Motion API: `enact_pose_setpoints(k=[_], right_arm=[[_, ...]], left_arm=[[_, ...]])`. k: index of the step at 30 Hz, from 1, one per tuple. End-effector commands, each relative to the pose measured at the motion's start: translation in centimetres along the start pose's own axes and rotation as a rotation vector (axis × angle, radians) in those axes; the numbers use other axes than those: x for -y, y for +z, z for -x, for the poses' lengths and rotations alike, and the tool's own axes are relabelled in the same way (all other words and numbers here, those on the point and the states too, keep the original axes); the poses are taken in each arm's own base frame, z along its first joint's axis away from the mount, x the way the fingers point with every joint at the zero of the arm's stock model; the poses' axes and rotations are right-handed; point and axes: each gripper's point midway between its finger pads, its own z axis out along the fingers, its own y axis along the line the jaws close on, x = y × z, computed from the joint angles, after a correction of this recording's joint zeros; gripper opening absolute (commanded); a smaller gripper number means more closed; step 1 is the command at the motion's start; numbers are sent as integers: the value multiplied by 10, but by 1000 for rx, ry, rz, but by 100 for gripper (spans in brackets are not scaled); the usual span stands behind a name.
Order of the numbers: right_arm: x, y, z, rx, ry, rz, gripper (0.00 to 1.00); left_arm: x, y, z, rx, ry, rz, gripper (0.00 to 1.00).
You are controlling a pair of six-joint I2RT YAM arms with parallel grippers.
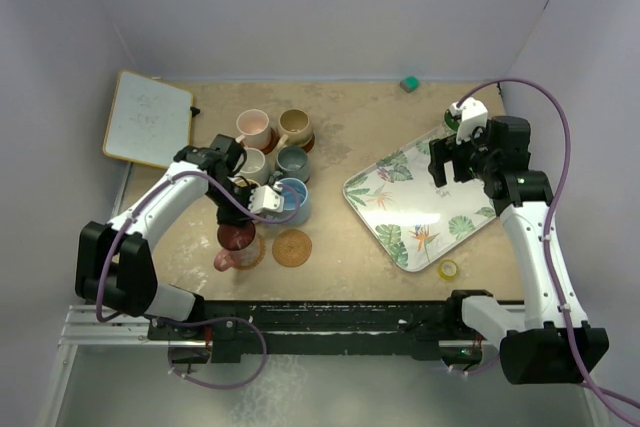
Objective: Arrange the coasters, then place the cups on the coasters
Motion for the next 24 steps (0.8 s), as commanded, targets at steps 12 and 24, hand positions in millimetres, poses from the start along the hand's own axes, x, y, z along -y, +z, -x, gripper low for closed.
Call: enact_pose_setpoints(k=[12, 24], right_arm=[[5, -3, 13, 28, -13, -14, 92], [41, 22, 18, -63, -42, -134, 93]], left_arm=[[-9, -48, 35, 98, 29, 155, 41], [-41, -108, 77, 290, -121, 491, 61]])
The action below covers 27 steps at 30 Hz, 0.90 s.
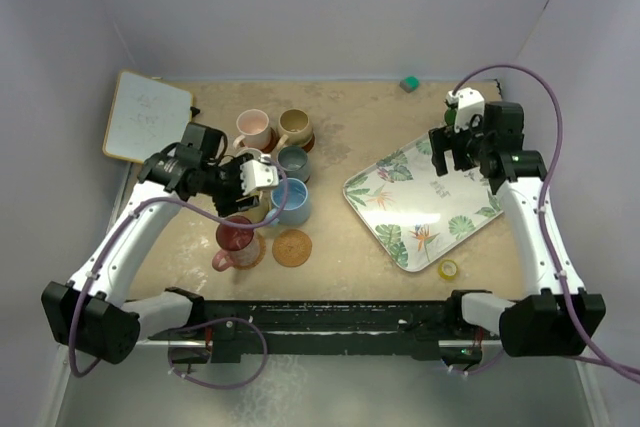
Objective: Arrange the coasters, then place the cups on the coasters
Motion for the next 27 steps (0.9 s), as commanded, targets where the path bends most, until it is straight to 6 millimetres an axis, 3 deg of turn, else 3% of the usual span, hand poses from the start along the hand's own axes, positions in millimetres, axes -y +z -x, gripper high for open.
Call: enact_pose_setpoints(k=[1, 7, 16, 27], right_arm=[[26, 9, 19, 4, -48, -91, 93], [47, 44, 24, -59, -155, -118, 94], [63, 106, 20, -173, -296, -67, 95], [87, 155, 11, -310, -400, -73, 93]], left_arm=[[-32, -26, 42, 166, -96, 196, 63], [-47, -39, 61, 256, -183, 283, 68], [-59, -44, 59, 270, -206, 379, 72], [-65, -50, 54, 252, -226, 437, 77]])
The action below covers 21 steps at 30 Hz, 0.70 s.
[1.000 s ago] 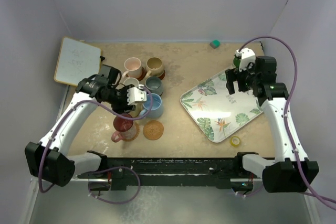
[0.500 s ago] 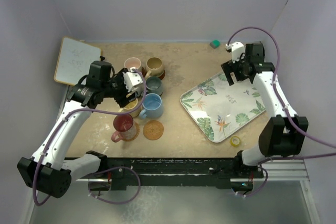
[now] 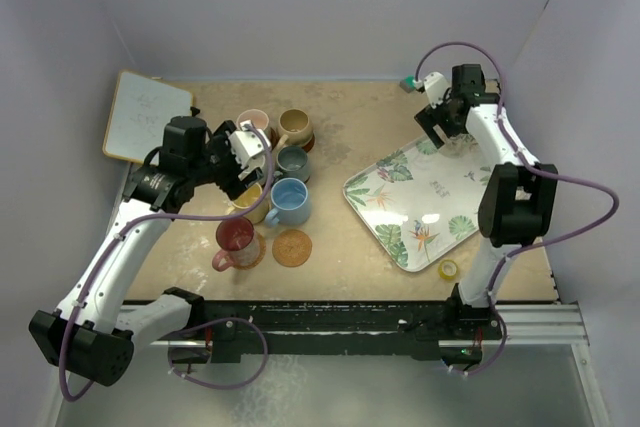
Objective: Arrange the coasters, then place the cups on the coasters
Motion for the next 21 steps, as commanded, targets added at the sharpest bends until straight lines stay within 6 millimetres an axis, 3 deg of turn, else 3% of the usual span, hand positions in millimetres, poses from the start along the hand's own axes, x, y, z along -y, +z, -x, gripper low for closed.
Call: enact_pose_setpoints(k=[1, 7, 14, 21], right_arm=[[21, 2, 6, -33, -63, -34, 93], [13, 11, -9, -122, -81, 29, 82], [1, 10, -24, -183, -62, 80, 56], [-12, 4, -35, -230, -15, 125, 36]], left_arm=[[-10, -4, 10, 38, -1, 52, 77], [-11, -6, 8, 35, 4, 64, 78], [-8, -9, 8, 42, 8, 62, 78], [-6, -13, 9, 52, 14, 63, 78]])
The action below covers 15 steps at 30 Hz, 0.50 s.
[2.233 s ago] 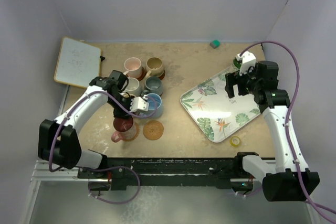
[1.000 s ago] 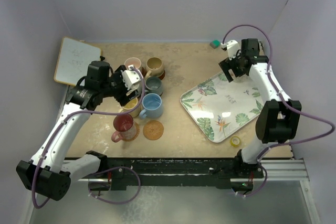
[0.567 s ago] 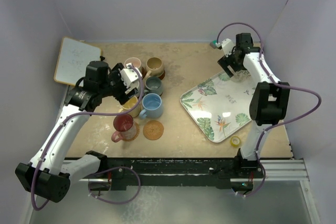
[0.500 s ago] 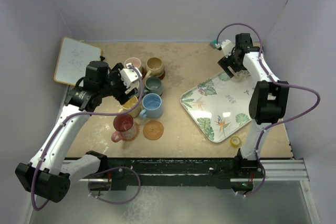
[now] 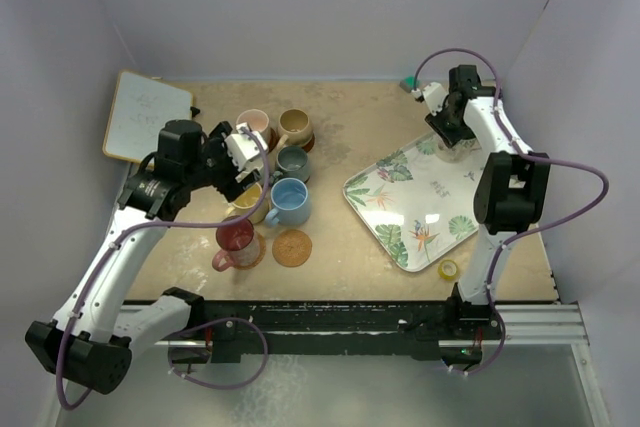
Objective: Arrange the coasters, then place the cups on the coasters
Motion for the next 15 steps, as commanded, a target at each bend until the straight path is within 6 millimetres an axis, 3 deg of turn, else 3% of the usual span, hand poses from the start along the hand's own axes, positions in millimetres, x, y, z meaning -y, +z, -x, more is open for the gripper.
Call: enact_pose_setpoints(k=[1, 6, 12, 15], right_arm=[[-15, -18, -11, -47, 48, 68, 34], [-26, -28, -19, -82, 117, 92, 23], [-60, -46, -35, -93, 222, 142, 16], [-87, -52, -44, -106, 267, 187, 11]], left_arm=[[-3, -6, 8, 41, 3, 26, 78], [-3, -9, 10, 51, 6, 27, 78], [0, -12, 10, 53, 10, 24, 79], [1, -13, 10, 58, 12, 20, 79]])
